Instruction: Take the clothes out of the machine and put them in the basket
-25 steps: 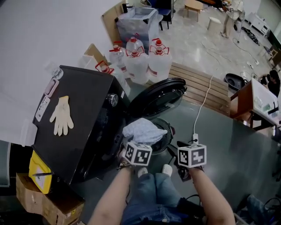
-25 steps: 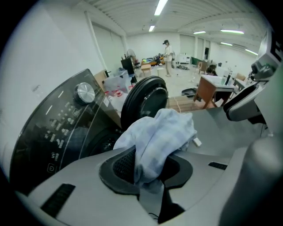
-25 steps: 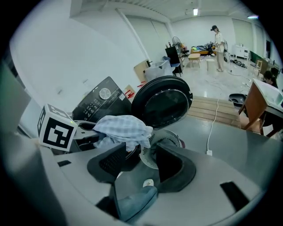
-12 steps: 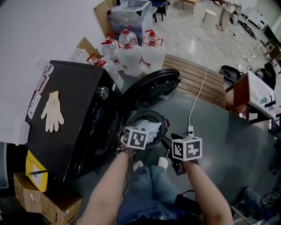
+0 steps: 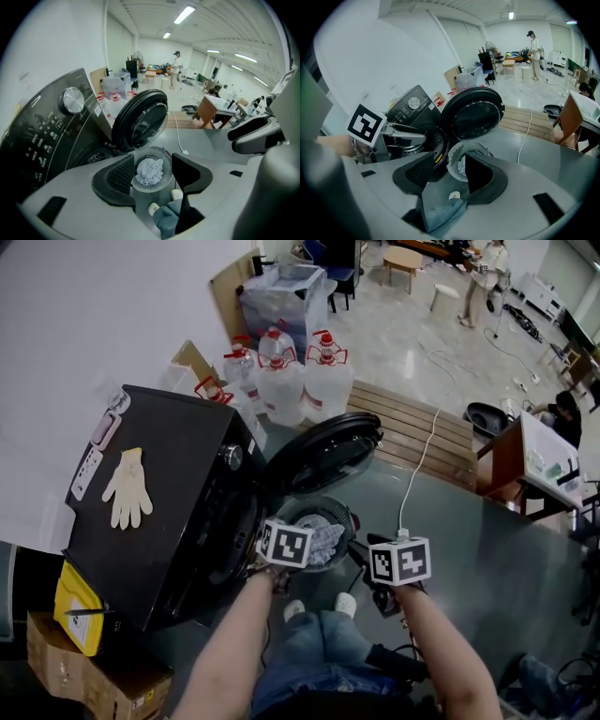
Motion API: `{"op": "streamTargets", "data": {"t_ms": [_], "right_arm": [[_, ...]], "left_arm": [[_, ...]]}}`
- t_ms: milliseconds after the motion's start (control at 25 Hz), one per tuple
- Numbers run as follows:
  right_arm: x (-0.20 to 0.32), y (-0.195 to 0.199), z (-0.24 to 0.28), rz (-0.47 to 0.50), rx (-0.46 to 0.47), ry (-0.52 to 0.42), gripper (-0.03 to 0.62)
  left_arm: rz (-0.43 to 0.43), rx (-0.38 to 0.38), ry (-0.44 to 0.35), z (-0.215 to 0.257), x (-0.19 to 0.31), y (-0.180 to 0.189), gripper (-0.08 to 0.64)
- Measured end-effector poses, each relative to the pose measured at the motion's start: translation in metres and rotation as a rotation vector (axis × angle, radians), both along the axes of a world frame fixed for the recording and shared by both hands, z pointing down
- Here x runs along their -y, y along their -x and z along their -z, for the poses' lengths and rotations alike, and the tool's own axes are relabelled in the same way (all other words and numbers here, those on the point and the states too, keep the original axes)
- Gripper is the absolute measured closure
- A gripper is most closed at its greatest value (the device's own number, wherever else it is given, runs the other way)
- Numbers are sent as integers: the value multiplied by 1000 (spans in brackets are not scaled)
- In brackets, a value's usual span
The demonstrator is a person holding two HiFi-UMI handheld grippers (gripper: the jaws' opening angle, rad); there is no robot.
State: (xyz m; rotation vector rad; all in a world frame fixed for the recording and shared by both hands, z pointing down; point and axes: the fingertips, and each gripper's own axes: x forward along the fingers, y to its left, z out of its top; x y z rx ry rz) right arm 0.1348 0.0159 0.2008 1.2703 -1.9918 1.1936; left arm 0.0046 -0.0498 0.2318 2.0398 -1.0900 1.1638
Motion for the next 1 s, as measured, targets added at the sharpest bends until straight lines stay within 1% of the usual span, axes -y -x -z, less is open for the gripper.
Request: {"op": "streamTargets", "data": {"t_ms": [80, 240, 360, 480, 520, 600, 680, 800, 880, 1000], "right_arm": [[-1, 0, 5, 13, -10, 2, 383], [-1, -2, 17, 38, -41, 2, 383], [0, 2, 32, 53, -46, -10, 383], [1, 11, 52, 75, -30, -31, 383], [0, 16, 59, 83, -17, -38, 383], [-3, 24, 73, 98, 11, -61, 383], [-1, 31, 87, 117, 14, -104, 383], [4, 38, 107, 150, -10, -155, 383], [2, 45, 116, 170, -8, -171, 383], [4, 49, 129, 184, -2, -194, 383]], "left_arm": [[16, -20, -18, 11, 0, 4, 316], [39, -58, -88, 36, 6, 11, 322], [45, -51, -95, 52, 0, 24, 325], [60, -67, -101, 69, -6, 35, 325], [66, -84, -120, 77, -6, 37, 325], [71, -133, -183, 96, -5, 41, 325], [76, -172, -245, 114, -2, 45, 326], [89, -194, -295, 133, 0, 51, 328], [103, -206, -332, 146, 0, 57, 328], [109, -245, -380, 168, 6, 63, 328]]}}
